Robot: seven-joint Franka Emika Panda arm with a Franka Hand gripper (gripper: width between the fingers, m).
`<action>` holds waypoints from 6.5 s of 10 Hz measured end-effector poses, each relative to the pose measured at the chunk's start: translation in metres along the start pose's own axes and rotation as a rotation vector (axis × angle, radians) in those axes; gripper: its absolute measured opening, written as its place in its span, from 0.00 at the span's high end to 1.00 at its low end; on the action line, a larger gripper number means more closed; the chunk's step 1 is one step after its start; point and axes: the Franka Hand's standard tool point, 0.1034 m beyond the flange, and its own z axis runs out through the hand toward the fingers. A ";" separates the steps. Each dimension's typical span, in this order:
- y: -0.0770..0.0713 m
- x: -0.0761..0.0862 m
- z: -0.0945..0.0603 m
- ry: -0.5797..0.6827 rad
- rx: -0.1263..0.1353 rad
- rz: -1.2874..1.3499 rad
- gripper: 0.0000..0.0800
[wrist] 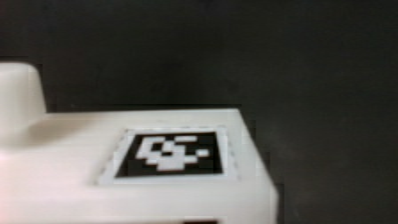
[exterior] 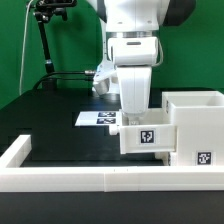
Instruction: Assemble drawer
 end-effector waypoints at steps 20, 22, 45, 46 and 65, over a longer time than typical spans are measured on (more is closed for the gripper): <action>0.007 0.013 0.000 -0.014 0.006 -0.014 0.94; 0.007 0.013 0.000 -0.014 0.006 -0.014 0.94; 0.006 -0.065 -0.043 0.032 0.001 -0.067 0.19; 0.010 -0.069 -0.040 0.066 0.007 -0.070 0.19; 0.021 -0.020 -0.013 0.179 0.089 0.053 0.19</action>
Offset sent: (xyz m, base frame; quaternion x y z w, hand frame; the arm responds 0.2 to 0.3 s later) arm 0.0000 0.0000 0.0000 0.0000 0.0000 0.0000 1.0000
